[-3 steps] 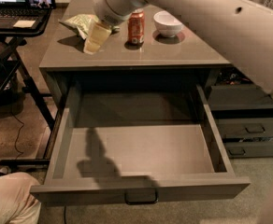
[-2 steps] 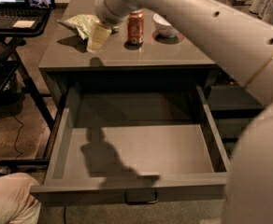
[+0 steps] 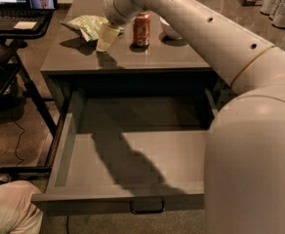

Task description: Place green jalapeno chip bag into top drawer

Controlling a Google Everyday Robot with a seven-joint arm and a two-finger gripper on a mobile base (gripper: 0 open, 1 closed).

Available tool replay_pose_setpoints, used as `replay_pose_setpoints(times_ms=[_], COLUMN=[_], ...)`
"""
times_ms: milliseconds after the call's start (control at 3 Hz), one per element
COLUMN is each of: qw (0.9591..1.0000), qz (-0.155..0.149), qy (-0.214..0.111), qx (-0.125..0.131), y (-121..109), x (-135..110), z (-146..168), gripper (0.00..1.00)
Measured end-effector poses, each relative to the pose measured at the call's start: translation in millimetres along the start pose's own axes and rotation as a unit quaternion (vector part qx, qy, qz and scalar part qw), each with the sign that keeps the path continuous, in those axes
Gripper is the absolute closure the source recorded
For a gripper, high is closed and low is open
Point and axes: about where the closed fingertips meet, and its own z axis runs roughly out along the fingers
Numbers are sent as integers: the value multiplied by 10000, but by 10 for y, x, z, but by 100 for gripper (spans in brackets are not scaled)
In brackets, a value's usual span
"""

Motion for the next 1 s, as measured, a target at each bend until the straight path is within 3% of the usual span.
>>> replay_pose_setpoints(times_ms=[333, 1000], qw=[10000, 9992], qz=[0, 121], qy=[0, -25], qx=[0, 371], y=[0, -76], x=[0, 43], z=[0, 261], gripper=[0, 0])
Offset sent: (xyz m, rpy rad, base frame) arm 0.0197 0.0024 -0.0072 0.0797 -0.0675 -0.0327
